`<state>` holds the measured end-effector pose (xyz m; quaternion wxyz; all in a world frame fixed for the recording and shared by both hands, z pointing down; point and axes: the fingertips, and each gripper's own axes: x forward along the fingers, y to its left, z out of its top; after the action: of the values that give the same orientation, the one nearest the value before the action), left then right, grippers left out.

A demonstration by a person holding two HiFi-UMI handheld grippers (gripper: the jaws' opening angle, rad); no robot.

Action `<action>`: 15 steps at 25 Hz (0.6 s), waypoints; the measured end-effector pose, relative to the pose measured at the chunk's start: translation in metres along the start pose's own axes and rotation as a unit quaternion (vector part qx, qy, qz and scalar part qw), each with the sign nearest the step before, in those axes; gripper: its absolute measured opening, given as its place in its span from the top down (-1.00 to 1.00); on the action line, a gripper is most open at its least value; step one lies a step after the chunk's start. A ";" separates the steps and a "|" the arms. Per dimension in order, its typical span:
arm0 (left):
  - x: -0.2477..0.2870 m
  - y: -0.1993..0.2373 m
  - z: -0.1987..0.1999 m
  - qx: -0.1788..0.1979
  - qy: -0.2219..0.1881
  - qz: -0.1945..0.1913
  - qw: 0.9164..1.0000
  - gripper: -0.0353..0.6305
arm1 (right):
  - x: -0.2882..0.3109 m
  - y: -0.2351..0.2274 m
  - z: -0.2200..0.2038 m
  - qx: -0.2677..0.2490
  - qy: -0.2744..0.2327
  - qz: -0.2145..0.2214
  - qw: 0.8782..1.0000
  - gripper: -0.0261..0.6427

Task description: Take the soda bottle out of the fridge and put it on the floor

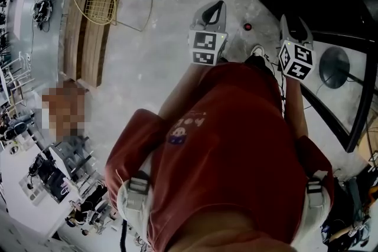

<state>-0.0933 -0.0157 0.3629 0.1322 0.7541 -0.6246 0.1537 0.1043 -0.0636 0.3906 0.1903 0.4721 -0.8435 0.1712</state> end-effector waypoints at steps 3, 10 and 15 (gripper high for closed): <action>-0.002 0.003 0.001 0.001 0.001 0.001 1.000 0.89 | -0.001 0.002 0.001 0.000 0.002 -0.002 1.000 0.48; -0.001 0.006 0.001 0.002 0.002 0.000 1.000 0.90 | 0.002 0.003 0.005 -0.004 -0.002 -0.004 1.000 0.49; -0.001 0.007 0.001 0.001 0.000 0.001 1.000 0.89 | 0.003 0.007 0.008 -0.014 -0.007 0.002 1.000 0.49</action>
<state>-0.1006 -0.0169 0.3616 0.1312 0.7538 -0.6251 0.1544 0.0958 -0.0661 0.3849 0.1906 0.4686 -0.8482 0.1567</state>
